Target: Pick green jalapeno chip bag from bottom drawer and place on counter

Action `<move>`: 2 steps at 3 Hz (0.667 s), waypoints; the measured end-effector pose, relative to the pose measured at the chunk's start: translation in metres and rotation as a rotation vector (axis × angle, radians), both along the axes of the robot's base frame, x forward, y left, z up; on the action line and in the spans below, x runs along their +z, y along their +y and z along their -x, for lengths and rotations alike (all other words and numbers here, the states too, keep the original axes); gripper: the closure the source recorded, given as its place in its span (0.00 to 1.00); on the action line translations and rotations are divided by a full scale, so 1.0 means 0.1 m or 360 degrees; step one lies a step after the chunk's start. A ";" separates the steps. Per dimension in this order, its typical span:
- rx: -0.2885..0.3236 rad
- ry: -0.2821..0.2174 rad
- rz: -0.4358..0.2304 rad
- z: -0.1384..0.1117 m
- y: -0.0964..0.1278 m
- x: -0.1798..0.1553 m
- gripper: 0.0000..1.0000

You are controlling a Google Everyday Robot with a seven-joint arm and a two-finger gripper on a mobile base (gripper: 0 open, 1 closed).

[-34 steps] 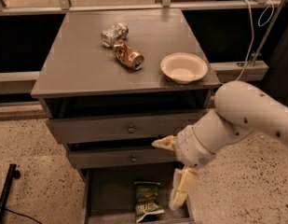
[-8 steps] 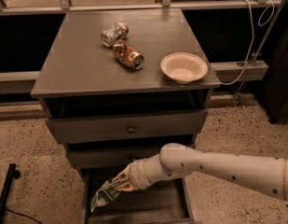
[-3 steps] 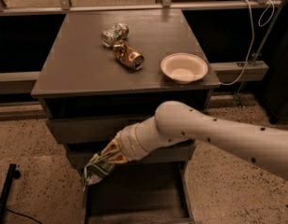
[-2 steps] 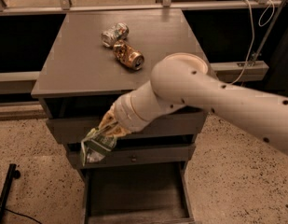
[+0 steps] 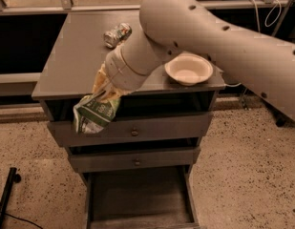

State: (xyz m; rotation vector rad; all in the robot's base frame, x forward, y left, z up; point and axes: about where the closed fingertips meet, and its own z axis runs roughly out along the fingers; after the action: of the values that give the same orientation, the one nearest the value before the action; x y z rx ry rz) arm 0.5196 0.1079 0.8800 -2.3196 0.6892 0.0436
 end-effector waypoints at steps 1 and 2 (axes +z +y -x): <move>0.0029 -0.0037 -0.0006 -0.20 0.14 0.55 1.00; 0.0057 -0.0068 -0.0044 -0.39 0.25 0.93 1.00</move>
Offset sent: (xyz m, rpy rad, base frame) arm 0.0661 0.0358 0.1402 0.0603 -0.0661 0.0495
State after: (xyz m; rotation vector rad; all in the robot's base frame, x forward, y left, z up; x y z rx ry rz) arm 0.5590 0.1331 0.9730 -2.2998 0.6219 0.0201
